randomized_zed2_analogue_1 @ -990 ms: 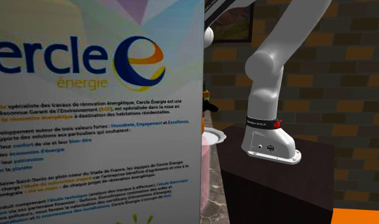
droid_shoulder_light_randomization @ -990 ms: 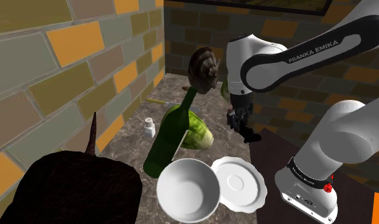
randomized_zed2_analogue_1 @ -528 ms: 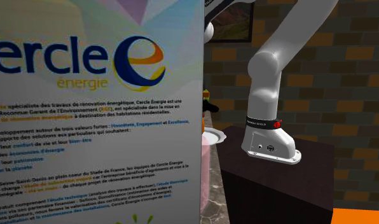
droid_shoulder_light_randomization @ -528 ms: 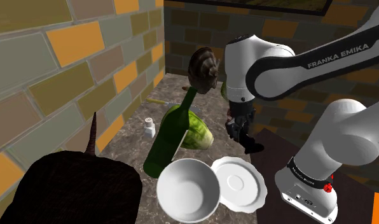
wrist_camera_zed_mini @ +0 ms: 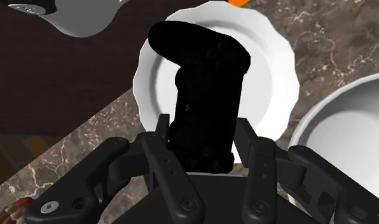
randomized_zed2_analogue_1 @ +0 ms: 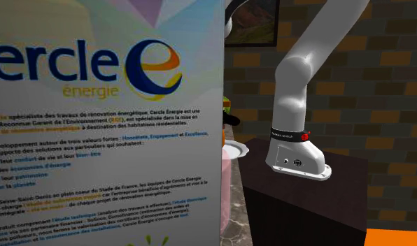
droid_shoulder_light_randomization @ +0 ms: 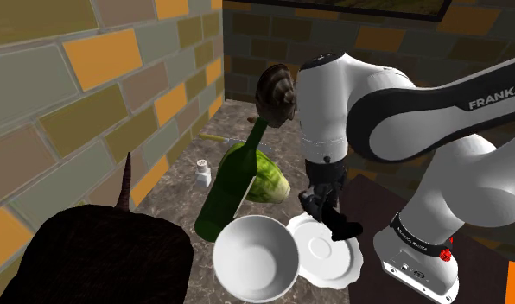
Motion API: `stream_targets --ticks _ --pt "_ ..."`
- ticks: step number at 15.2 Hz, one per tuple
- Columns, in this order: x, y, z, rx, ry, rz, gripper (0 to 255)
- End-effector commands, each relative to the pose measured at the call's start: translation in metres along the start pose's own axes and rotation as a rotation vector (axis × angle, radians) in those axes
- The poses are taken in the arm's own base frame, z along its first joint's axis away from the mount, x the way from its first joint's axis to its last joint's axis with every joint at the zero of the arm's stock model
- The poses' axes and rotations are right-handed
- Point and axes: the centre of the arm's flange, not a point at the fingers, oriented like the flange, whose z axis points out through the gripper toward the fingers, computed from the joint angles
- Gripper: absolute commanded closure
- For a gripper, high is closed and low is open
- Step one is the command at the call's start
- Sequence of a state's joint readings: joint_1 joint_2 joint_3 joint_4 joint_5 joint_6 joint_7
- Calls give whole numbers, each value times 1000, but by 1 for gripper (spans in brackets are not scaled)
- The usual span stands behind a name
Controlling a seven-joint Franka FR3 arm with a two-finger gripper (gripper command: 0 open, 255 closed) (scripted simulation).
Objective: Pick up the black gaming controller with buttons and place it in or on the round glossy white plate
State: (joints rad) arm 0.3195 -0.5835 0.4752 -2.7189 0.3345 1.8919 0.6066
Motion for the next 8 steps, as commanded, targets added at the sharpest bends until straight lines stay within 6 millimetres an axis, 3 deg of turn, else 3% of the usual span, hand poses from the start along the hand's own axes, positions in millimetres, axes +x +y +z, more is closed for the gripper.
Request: stream_targets --ticks 1,8 --pt "-15 -19 1 0 -1 1 255" --pt "-6 -24 36 0 -1 1 255"
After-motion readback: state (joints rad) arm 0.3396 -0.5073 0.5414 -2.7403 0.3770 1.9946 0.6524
